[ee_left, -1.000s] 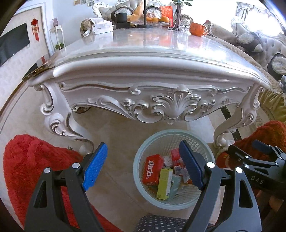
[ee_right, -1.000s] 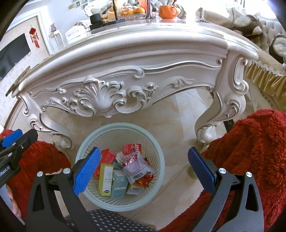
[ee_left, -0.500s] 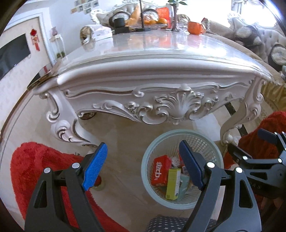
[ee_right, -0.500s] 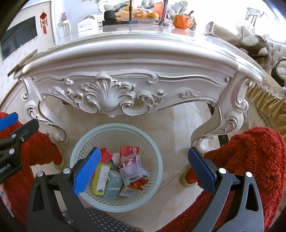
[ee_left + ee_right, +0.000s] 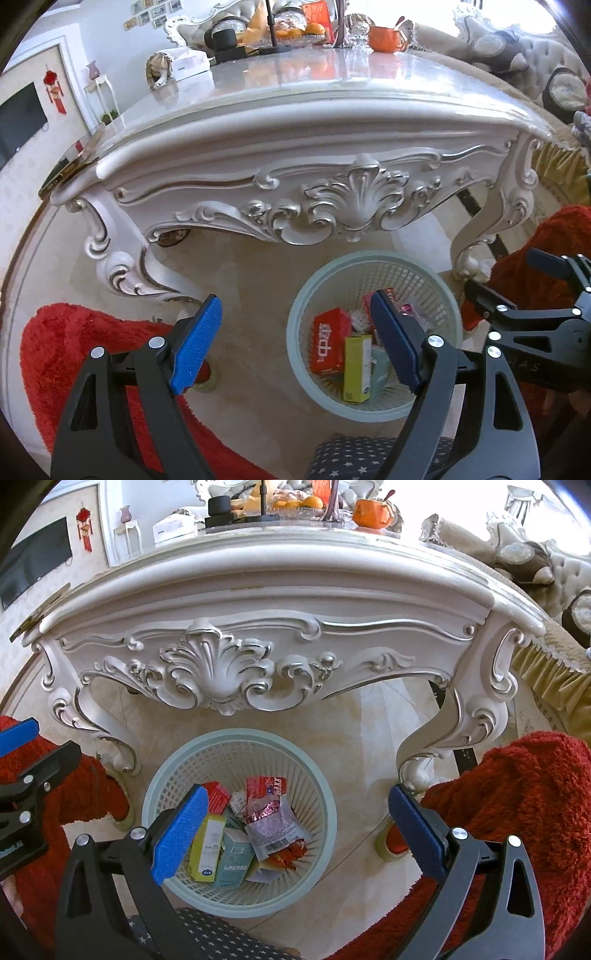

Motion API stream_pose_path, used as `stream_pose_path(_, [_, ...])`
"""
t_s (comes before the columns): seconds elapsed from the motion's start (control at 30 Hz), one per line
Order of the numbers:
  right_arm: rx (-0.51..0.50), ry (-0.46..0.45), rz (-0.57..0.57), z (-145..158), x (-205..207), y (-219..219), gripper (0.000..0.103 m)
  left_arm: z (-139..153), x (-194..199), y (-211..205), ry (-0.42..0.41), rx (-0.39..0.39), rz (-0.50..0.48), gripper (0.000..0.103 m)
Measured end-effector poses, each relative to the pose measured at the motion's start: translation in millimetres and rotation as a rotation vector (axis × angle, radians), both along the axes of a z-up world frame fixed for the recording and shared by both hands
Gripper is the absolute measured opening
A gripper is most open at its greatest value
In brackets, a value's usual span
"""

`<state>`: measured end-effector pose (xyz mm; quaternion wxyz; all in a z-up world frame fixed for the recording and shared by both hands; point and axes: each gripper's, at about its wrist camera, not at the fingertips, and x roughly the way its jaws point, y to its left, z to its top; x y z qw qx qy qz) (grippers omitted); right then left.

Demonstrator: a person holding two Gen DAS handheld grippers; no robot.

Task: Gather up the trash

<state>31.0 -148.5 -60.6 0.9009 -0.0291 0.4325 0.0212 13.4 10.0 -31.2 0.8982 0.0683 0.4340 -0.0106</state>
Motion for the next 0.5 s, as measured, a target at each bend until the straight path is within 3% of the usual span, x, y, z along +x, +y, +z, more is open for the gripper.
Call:
stream_pose_path(0.03, [0.002, 0.004, -0.001, -0.8, 0.5, -0.5, 0.094, -0.8, 0.9, 1.0, 0.006, -0.019, -0.001, 0.094])
stream_pose_path(0.17, [0.011, 0.016, -0.001, -3.4, 1.8, -2.7, 0.094, -3.2, 2.9, 4.1, 0.017, -0.089, -0.005, 0.094])
stream_pose_path(0.37, [0.021, 0.026, -0.004, -5.6, 3.4, -4.7, 0.094, -7.1, 2.8, -0.4, 0.028, -0.043, 0.009, 0.094])
stream_pose_path(0.5, [0.030, 0.027, -0.006, -5.3, 3.4, -6.0, 0.094, -7.9, 6.4, 4.4, 0.067, -0.117, 0.002, 0.094])
